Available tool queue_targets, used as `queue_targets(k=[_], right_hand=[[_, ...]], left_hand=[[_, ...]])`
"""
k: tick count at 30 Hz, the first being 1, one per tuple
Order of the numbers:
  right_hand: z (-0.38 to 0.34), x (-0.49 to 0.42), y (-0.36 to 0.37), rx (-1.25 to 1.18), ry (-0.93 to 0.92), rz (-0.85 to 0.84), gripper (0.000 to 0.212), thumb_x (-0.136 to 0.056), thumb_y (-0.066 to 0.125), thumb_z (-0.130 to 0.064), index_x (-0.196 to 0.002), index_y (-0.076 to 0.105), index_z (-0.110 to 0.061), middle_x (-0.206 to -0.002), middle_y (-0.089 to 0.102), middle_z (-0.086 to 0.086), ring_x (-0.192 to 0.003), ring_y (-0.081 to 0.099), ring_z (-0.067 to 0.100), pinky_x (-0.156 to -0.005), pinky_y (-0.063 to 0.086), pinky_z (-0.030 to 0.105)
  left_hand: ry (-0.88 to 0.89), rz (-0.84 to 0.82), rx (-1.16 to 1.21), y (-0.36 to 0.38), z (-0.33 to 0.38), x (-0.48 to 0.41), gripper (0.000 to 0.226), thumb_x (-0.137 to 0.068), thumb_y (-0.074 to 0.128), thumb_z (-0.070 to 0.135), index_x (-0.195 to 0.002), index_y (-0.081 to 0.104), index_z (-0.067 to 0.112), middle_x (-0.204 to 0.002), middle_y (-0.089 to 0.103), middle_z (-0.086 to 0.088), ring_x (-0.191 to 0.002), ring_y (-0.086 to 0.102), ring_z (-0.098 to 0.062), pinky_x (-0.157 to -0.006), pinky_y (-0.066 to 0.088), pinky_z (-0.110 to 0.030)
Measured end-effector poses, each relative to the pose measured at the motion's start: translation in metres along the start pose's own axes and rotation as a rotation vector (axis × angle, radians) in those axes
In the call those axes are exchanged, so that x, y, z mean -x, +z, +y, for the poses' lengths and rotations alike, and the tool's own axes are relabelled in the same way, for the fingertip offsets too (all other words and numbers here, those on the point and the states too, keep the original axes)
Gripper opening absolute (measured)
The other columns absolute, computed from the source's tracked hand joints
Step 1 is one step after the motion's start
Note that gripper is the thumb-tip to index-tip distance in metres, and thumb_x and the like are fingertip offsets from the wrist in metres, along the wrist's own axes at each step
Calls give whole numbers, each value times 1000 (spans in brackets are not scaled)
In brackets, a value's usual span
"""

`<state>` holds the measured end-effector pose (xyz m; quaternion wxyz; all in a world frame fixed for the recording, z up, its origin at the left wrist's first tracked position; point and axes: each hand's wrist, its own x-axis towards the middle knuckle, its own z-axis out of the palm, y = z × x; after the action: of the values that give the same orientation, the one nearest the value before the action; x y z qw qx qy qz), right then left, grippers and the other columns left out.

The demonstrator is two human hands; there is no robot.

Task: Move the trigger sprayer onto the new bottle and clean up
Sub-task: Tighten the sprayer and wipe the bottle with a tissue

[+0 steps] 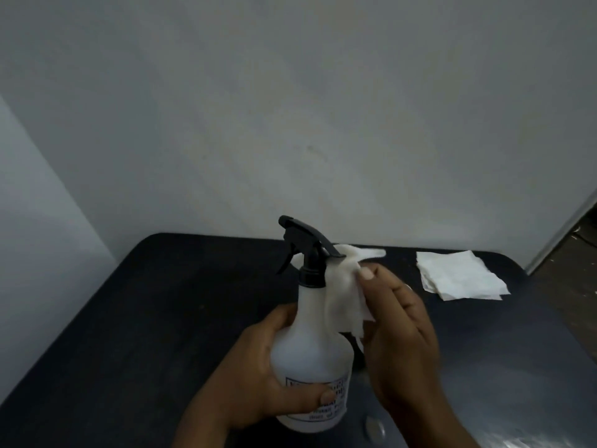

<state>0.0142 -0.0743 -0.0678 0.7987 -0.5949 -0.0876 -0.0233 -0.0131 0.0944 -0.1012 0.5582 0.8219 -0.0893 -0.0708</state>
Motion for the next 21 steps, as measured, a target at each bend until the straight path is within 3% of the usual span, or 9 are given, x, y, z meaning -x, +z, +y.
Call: queue_targets(k=[3,6,9,12,15,17,19,21], right_hand=[[14,-3,-1,-71,32,-27,19,-79,58,-18,-85,77,-20,-69,65,7,-67,57,24,-60,48,30],[26,-9,-2,-9,-37,-21,18,-88,67,-6,-98,75,-18,-88,76,12,-85,69,33,-75,56,45],[34,-11,-2,11,-32,22,37,-76,72,9,-98,70,-20,-88,77,13,-83,74,29,-71,60,39],[40,-12,-4,148,-19,48,34,-73,79,-2,-97,68,-22,-87,77,6,-79,75,19,-66,60,29],[40,-11,0,253,54,-8,23,-69,85,-34,-89,77,-27,-86,79,0,-81,75,14,-70,59,25],[39,-10,0,234,128,-84,34,-65,79,-51,-86,80,-23,-84,80,4,-84,76,19,-77,60,36],[39,-8,-4,185,140,-125,44,-67,77,-53,-90,80,-15,-88,79,10,-89,75,24,-84,58,44],[39,-9,-11,136,126,-187,54,-70,76,-57,-92,79,-8,-91,78,13,-92,74,27,-82,58,38]], left_hand=[[-18,36,-98,-5,-2,3,75,-50,90,50,-116,53,53,-114,64,28,-103,64,5,-83,58,-25],[-3,68,-175,-7,-7,3,72,-49,88,56,-113,58,47,-111,65,21,-101,63,5,-84,55,-25],[54,79,-257,-5,-8,3,71,-46,84,64,-109,53,53,-111,59,24,-102,57,8,-82,51,-15],[40,66,-316,-2,-10,2,73,-45,81,69,-100,33,79,-112,50,32,-106,47,17,-76,43,-1],[43,17,-364,9,-11,-2,87,-52,82,64,-109,19,85,-125,44,36,-116,42,19,-94,40,-7],[60,-20,-361,10,-5,0,88,-55,80,65,-119,21,79,-132,45,31,-120,44,13,-100,45,-20],[68,-124,-249,0,-1,4,89,-57,82,62,-121,23,79,-129,47,41,-119,44,20,-96,42,-9],[35,-116,-259,12,3,-5,74,-65,83,52,-114,34,79,-116,48,53,-110,39,34,-89,35,4]])
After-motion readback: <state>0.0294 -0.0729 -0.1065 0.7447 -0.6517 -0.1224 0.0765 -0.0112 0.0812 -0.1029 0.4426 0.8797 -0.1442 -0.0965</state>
